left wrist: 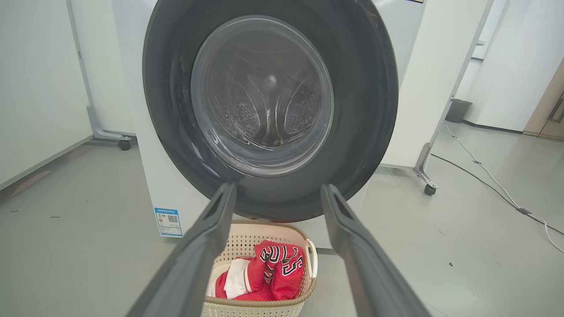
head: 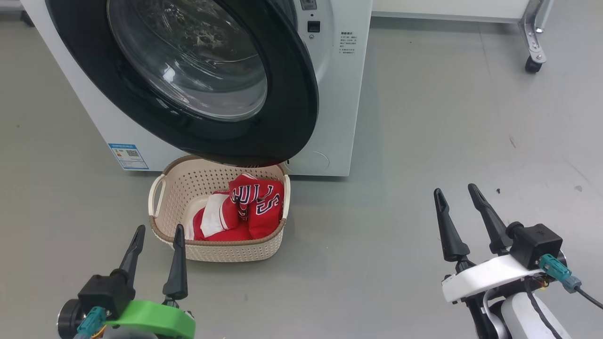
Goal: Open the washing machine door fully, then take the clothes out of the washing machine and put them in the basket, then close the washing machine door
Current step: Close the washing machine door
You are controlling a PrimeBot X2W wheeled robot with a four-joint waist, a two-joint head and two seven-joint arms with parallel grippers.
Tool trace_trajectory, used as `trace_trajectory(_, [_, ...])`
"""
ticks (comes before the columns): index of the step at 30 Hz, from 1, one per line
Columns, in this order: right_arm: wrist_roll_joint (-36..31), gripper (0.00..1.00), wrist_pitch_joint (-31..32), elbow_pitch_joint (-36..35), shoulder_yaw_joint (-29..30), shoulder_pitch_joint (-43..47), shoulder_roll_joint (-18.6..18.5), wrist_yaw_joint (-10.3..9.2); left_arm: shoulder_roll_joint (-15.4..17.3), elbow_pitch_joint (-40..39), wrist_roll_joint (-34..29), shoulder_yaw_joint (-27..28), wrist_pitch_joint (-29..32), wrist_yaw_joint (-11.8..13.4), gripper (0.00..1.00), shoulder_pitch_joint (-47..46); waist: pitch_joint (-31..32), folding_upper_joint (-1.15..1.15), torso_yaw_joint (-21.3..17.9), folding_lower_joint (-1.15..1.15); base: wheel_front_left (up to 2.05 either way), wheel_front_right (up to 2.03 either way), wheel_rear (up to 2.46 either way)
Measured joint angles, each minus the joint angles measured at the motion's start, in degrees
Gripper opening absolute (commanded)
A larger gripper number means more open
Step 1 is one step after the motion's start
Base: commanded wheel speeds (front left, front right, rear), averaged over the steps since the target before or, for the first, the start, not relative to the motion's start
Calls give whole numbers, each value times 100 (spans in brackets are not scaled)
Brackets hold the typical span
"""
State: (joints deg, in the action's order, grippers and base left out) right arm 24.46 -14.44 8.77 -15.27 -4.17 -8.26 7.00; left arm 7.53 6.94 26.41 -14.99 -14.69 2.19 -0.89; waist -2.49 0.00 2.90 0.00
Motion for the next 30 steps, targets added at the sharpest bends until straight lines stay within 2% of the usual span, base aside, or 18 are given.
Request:
trace_trajectory(29, [-42, 100, 0, 26, 44, 13, 44, 0, -166, 82, -289, 177, 0, -250, 100, 90, -15, 0, -15, 0, 0, 0, 0])
trace_trajectory(30, [-42, 88, 0, 25, 53, 15, 35, 0, -172, 82, -290, 178, 0, -250, 100, 90, -31, 0, -7, 0, 0, 0, 0])
